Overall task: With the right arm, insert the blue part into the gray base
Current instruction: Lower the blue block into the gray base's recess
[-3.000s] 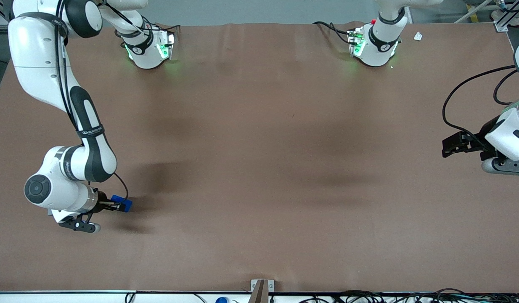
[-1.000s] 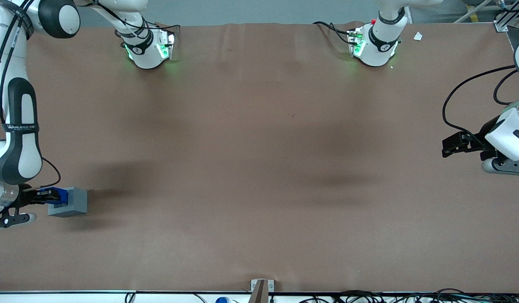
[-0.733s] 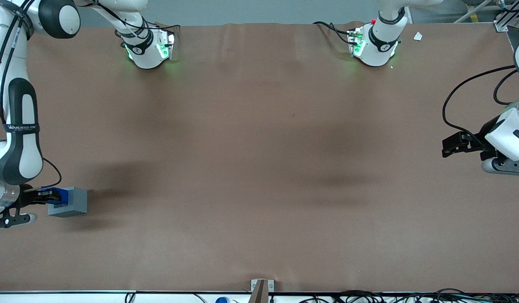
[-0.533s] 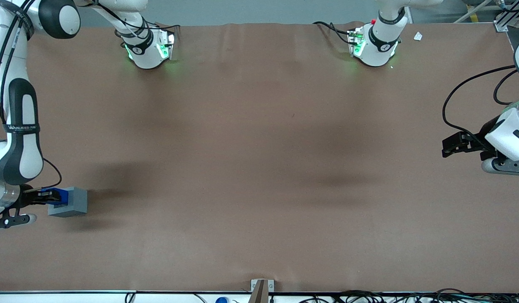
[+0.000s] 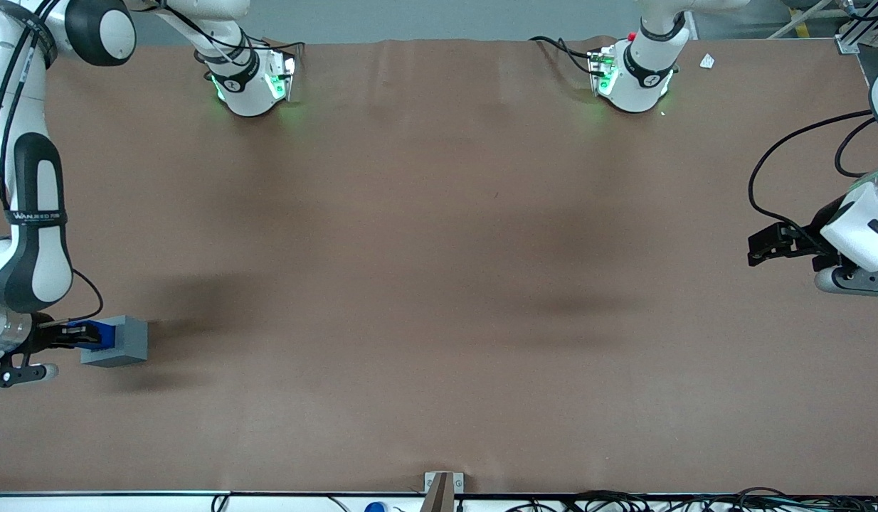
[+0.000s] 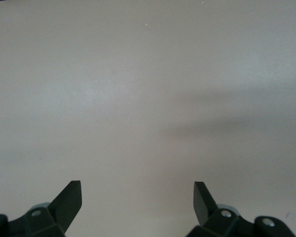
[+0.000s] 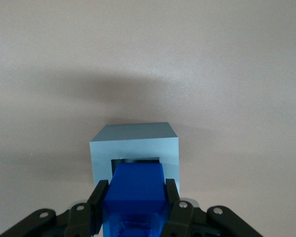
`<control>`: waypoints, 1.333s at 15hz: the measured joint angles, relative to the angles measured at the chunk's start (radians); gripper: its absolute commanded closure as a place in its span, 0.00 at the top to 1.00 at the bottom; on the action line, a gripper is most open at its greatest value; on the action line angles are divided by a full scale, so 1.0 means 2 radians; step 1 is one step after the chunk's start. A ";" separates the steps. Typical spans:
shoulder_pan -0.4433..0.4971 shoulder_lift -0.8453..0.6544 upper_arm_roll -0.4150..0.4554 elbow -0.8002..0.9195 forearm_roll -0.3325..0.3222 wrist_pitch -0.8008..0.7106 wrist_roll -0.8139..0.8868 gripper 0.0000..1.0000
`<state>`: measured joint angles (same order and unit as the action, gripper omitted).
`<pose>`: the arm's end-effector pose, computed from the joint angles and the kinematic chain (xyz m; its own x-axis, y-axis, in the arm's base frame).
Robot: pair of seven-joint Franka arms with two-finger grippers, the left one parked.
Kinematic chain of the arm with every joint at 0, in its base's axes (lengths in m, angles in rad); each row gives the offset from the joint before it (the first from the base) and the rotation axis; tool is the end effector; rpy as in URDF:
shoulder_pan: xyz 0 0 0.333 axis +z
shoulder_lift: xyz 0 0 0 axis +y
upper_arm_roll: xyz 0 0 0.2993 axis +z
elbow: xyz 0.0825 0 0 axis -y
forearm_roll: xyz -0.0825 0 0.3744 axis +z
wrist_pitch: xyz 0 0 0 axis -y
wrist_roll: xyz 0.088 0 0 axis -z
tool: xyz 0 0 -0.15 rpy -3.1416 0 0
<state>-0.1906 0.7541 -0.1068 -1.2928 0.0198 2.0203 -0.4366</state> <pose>0.6929 -0.1953 0.2463 0.9867 0.1566 -0.0444 0.1584 -0.9865 0.0404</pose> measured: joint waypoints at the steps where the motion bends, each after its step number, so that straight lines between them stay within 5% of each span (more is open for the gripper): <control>1: 0.000 0.001 0.000 0.000 0.000 0.000 0.001 0.00; 9: 0.000 0.007 0.002 0.001 0.006 0.003 0.005 0.01; 10: 0.000 0.007 0.002 0.001 0.007 0.004 0.005 0.07; 11: 0.000 0.007 0.002 0.001 0.007 0.005 0.006 0.32; 12: 0.000 0.007 0.002 0.001 0.008 0.005 0.006 0.74; 17: 0.000 0.007 0.001 0.001 0.026 0.006 0.007 0.97; 20: 0.001 0.007 0.003 0.003 0.028 0.005 0.008 1.00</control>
<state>-0.1895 0.7685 -0.1017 -1.2868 0.0757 2.0310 -0.4206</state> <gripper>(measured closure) 0.070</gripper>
